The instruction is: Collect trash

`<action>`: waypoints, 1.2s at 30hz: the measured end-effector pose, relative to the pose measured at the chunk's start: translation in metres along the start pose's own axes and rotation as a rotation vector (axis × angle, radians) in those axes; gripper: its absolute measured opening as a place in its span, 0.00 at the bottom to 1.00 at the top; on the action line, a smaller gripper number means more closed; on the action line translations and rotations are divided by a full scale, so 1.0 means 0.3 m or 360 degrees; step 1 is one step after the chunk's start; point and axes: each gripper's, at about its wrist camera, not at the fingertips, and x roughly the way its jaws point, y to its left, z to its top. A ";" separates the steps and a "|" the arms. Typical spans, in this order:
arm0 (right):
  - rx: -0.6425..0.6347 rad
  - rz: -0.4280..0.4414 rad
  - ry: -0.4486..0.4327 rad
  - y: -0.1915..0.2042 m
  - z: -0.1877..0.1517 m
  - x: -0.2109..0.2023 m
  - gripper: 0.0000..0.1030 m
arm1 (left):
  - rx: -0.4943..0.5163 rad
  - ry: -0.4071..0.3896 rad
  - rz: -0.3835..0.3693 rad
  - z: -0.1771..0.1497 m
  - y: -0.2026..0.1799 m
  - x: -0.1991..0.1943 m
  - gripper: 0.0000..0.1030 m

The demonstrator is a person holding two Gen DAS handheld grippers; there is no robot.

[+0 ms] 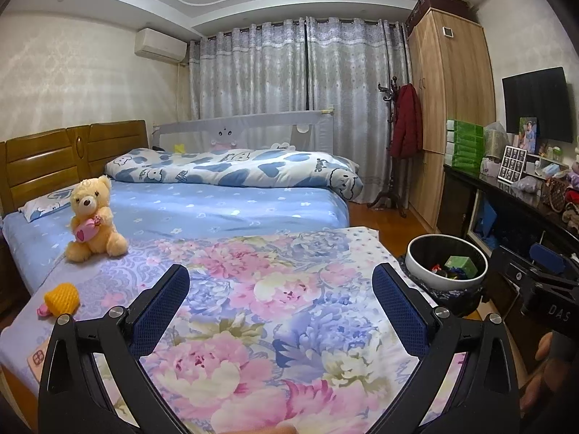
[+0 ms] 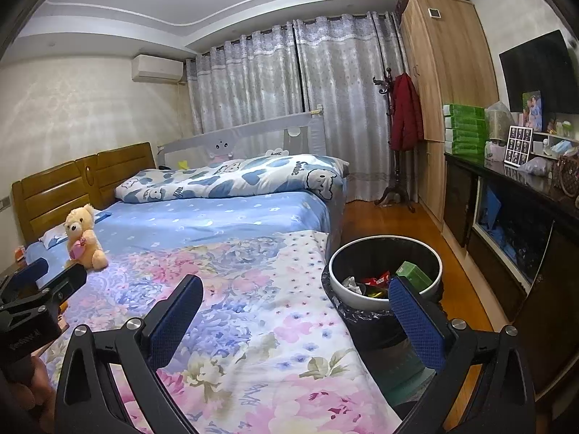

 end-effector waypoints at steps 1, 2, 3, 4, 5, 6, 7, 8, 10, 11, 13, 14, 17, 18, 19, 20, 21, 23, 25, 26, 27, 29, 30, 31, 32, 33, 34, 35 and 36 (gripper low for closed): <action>0.0001 0.0002 0.0001 -0.003 -0.001 0.001 1.00 | 0.0003 -0.0004 0.0006 0.000 0.000 0.000 1.00; 0.0002 0.0003 0.0002 0.000 -0.002 0.001 1.00 | 0.0007 -0.0008 0.0007 -0.001 0.000 -0.001 1.00; 0.0005 0.0005 0.0003 -0.001 -0.002 0.001 1.00 | 0.0008 -0.0010 0.0003 -0.002 0.001 0.000 1.00; 0.0007 0.0007 0.0005 -0.004 -0.002 0.003 1.00 | 0.0007 -0.0010 0.0001 -0.004 0.001 0.000 1.00; 0.0010 0.0007 0.0007 -0.002 -0.002 0.002 1.00 | 0.0006 -0.0010 -0.0003 -0.005 0.003 0.001 1.00; 0.0013 0.0008 0.0009 -0.004 -0.003 0.004 1.00 | 0.0007 -0.0010 -0.0004 -0.005 0.004 0.002 1.00; 0.0016 0.0010 0.0010 -0.006 -0.003 0.004 1.00 | 0.0008 -0.0010 -0.0002 -0.005 0.002 0.002 1.00; 0.0018 0.0012 0.0011 -0.004 -0.002 0.004 1.00 | 0.0008 -0.0009 -0.0003 -0.006 0.003 0.002 1.00; 0.0015 0.0010 0.0007 -0.004 -0.003 0.003 1.00 | 0.0005 -0.0001 -0.0008 -0.006 0.001 0.003 1.00; 0.0015 0.0010 0.0009 -0.004 -0.004 0.004 1.00 | 0.0006 0.0002 -0.0010 -0.006 0.001 0.003 1.00; 0.0013 0.0012 0.0012 -0.004 -0.003 0.004 1.00 | 0.0006 0.0006 -0.0013 -0.009 0.000 0.005 1.00; 0.0012 0.0014 0.0013 -0.004 -0.004 0.004 1.00 | 0.0005 0.0007 -0.0016 -0.009 0.001 0.006 1.00; 0.0007 0.0021 0.0016 0.001 -0.004 0.004 1.00 | 0.0003 0.0010 -0.0020 -0.009 0.000 0.007 1.00; 0.0007 0.0024 0.0016 0.003 -0.005 0.005 1.00 | 0.0003 0.0011 -0.0021 -0.009 0.000 0.007 1.00; 0.0007 0.0026 0.0017 0.004 -0.005 0.005 1.00 | 0.0005 0.0013 -0.0020 -0.010 0.000 0.008 1.00; 0.0007 0.0027 0.0019 0.007 -0.005 0.004 1.00 | 0.0008 0.0014 -0.0021 -0.010 0.000 0.008 1.00; 0.0008 0.0027 0.0018 0.004 -0.005 0.005 1.00 | 0.0010 0.0016 -0.0021 -0.009 -0.001 0.009 1.00; 0.0011 0.0027 0.0018 0.007 -0.005 0.004 1.00 | 0.0009 0.0019 -0.0023 -0.009 -0.002 0.011 1.00; 0.0008 0.0027 0.0019 0.004 -0.005 0.005 1.00 | 0.0010 0.0020 -0.0021 -0.008 -0.002 0.013 1.00; 0.0008 0.0027 0.0020 0.008 -0.004 0.005 1.00 | 0.0008 0.0021 -0.0022 -0.008 -0.001 0.013 1.00; 0.0009 0.0027 0.0020 0.009 -0.005 0.005 1.00 | 0.0008 0.0021 -0.0024 -0.007 -0.002 0.013 1.00; 0.0010 0.0029 0.0020 0.010 -0.005 0.005 1.00 | 0.0011 0.0020 -0.0023 -0.007 -0.002 0.013 1.00; 0.0008 0.0027 0.0020 0.006 -0.005 0.006 1.00 | 0.0010 0.0022 -0.0025 -0.007 -0.001 0.014 1.00; 0.0008 0.0030 0.0020 0.009 -0.005 0.005 1.00 | 0.0009 0.0023 -0.0026 -0.008 -0.001 0.014 1.00; 0.0008 0.0031 0.0021 0.009 -0.004 0.005 1.00 | 0.0009 0.0025 -0.0026 -0.008 0.000 0.015 1.00; 0.0009 0.0032 0.0022 0.010 -0.005 0.005 1.00 | 0.0010 0.0024 -0.0027 -0.008 0.002 0.016 1.00; 0.0009 0.0033 0.0023 0.012 -0.006 0.006 1.00 | 0.0010 0.0023 -0.0028 -0.008 0.001 0.016 1.00; 0.0008 0.0034 0.0024 0.012 -0.006 0.005 1.00 | 0.0010 0.0023 -0.0027 -0.008 0.001 0.016 1.00; 0.0008 0.0033 0.0023 0.012 -0.006 0.004 1.00 | 0.0010 0.0025 -0.0026 -0.008 0.001 0.017 1.00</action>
